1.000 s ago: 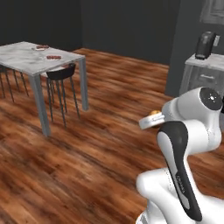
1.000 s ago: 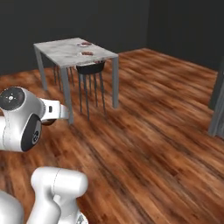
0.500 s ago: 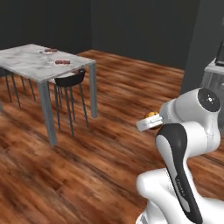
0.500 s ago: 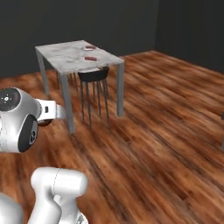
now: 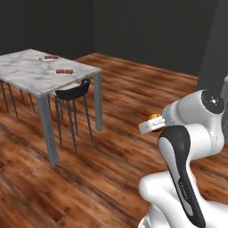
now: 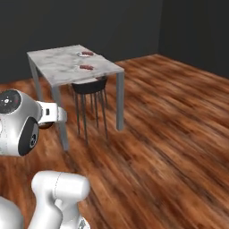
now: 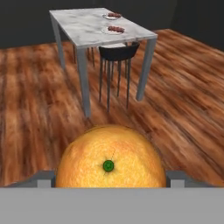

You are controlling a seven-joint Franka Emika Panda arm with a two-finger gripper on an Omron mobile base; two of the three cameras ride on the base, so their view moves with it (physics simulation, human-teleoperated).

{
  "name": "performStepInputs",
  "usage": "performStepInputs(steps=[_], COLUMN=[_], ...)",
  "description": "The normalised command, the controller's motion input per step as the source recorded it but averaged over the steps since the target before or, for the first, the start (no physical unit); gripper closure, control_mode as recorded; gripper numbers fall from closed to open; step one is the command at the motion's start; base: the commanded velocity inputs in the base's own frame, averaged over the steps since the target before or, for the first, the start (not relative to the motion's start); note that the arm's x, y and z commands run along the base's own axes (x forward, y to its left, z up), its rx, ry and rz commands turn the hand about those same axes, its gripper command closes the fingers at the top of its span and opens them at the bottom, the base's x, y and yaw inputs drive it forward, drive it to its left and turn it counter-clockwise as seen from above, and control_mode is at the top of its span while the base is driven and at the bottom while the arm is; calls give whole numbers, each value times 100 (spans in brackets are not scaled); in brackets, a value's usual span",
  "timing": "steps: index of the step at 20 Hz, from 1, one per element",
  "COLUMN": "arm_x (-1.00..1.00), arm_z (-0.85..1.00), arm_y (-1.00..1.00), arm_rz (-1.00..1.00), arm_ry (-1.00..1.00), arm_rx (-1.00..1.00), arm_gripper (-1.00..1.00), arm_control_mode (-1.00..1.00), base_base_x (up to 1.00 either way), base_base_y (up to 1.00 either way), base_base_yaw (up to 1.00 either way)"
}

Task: Pick up the pear and orange from the fridge and place one fruit on each plate on the dining counter.

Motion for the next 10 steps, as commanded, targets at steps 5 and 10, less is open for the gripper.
performStepInputs(steps=[5,10], arm_x=[0,0], arm_z=[0,0], arm_y=[0,0], arm_rz=[0,0], arm_ry=[0,0], arm_rx=[0,0], arm_gripper=[100,100], arm_control_mode=[100,100], base_base_x=[94,94], base_base_y=[0,0], base_base_yaw=[0,0])
